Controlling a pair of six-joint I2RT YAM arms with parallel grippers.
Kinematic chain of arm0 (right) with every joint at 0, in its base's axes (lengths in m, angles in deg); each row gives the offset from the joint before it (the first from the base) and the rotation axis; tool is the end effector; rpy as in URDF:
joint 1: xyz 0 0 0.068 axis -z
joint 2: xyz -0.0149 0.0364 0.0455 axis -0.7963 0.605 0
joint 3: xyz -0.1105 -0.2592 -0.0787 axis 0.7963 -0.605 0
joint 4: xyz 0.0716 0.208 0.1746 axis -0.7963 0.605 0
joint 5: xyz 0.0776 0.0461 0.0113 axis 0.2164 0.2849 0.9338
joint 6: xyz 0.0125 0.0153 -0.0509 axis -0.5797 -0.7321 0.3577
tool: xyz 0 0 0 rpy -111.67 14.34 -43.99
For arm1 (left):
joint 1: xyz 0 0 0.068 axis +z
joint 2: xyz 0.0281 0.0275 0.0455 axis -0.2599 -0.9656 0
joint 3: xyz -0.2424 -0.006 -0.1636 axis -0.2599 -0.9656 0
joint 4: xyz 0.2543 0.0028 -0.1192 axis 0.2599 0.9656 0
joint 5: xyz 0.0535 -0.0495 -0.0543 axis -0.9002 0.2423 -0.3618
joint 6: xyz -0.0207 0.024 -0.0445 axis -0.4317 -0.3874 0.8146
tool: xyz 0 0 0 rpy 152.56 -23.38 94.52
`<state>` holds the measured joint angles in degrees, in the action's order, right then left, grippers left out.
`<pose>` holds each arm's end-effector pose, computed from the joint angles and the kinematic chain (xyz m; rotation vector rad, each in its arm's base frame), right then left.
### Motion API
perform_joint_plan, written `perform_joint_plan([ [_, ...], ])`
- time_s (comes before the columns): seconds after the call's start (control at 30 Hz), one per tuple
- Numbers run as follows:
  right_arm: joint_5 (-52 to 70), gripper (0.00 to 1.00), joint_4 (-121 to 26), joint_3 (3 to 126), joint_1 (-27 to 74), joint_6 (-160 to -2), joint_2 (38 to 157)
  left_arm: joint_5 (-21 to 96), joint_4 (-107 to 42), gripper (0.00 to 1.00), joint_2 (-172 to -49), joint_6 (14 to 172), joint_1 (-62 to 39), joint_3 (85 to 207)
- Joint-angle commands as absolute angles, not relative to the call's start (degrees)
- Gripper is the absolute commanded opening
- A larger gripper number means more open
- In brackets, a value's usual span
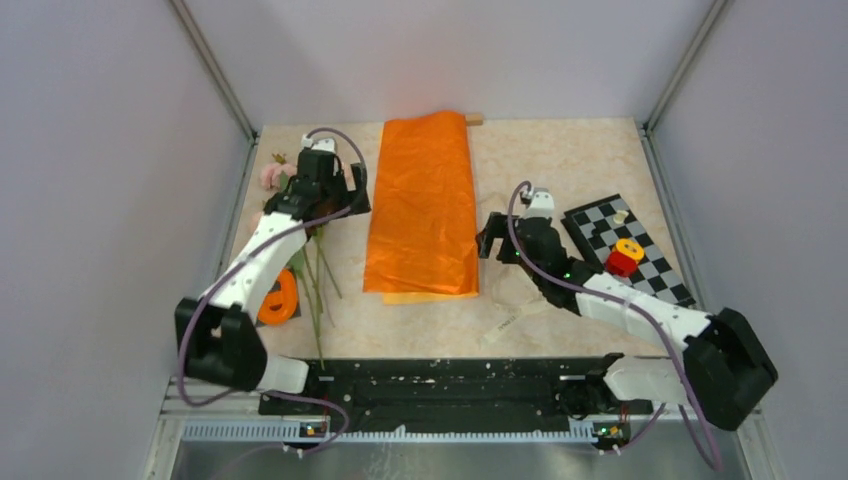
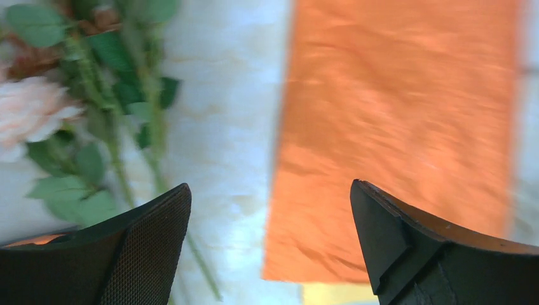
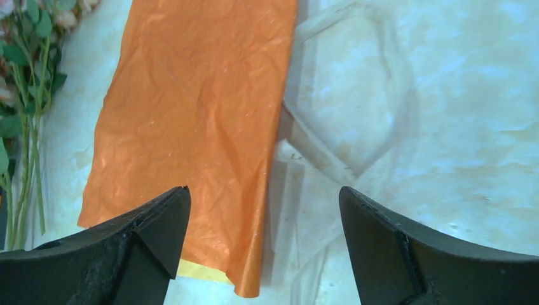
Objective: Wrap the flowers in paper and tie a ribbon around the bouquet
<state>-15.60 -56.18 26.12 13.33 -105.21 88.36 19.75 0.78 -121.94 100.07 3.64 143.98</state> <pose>0.2249 0.1714 0.2312 0.0325 2.0542 0.4780 0.3444 -0.0636 0.2975 -0.2188 2.3764 -0.0494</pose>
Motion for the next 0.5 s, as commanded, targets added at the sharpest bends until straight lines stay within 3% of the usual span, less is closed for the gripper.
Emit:
perform_joint_plan([
  [0.0,-24.0,0.9,-45.1,23.6,14.6,-104.3,79.5,35.7,-11.6,0.99,-108.1,104.4,-0.5,133.6],
  [0.23,-19.6,0.9,-40.4,21.6,16.8,-97.5,75.9,42.8,-17.8,0.99,-102.2,110.9,-5.3,123.2],
  [0.47,-13.2,0.9,-47.7,23.1,19.1,-96.0,87.1,39.0,-18.4,0.99,-102.7,113.1,-5.6,118.5],
])
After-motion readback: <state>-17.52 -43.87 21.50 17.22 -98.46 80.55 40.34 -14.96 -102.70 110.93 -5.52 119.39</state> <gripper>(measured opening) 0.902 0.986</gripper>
